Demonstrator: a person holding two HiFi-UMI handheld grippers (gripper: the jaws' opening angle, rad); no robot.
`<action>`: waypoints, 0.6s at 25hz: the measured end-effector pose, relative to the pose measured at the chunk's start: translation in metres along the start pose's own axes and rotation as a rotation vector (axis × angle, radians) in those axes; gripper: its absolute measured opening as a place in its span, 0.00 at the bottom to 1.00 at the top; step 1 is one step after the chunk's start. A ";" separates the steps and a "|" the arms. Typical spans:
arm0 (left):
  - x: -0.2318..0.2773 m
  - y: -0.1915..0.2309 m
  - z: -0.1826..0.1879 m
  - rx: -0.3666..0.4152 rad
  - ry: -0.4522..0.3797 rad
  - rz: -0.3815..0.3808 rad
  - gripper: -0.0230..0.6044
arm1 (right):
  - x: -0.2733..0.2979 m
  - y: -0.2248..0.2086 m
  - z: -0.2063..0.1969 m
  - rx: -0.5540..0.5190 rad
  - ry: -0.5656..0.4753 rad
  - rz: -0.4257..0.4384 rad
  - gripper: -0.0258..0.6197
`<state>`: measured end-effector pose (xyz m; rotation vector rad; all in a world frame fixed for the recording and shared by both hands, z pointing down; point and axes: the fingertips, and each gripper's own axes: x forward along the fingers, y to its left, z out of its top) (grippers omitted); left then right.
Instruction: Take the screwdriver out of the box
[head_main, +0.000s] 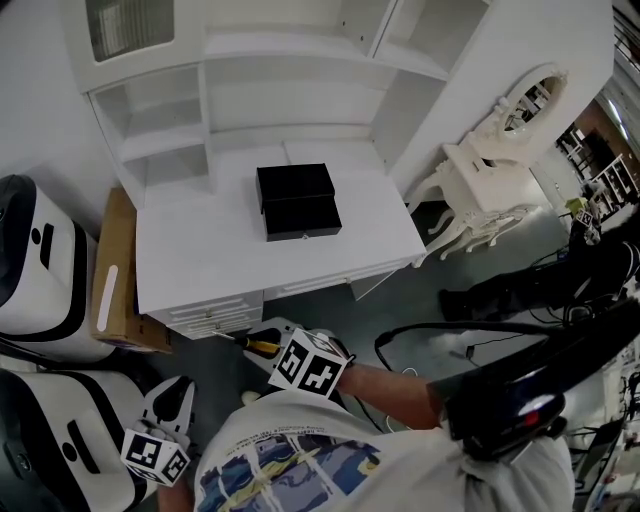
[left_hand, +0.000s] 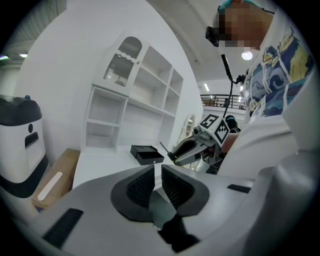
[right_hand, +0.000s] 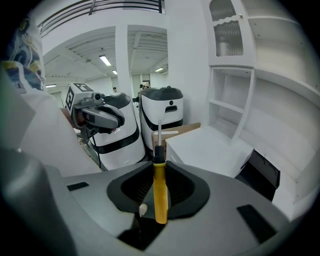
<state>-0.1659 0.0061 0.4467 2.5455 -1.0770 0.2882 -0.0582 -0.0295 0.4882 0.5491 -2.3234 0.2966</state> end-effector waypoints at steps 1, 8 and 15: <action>-0.001 0.000 -0.001 0.001 0.002 -0.002 0.11 | 0.001 0.000 0.001 0.000 0.001 0.001 0.19; 0.001 0.006 -0.005 -0.010 0.005 -0.001 0.11 | 0.004 -0.001 0.003 -0.008 0.007 0.002 0.19; 0.007 0.020 -0.015 -0.050 0.041 -0.007 0.11 | 0.008 -0.010 0.010 -0.010 0.016 0.001 0.19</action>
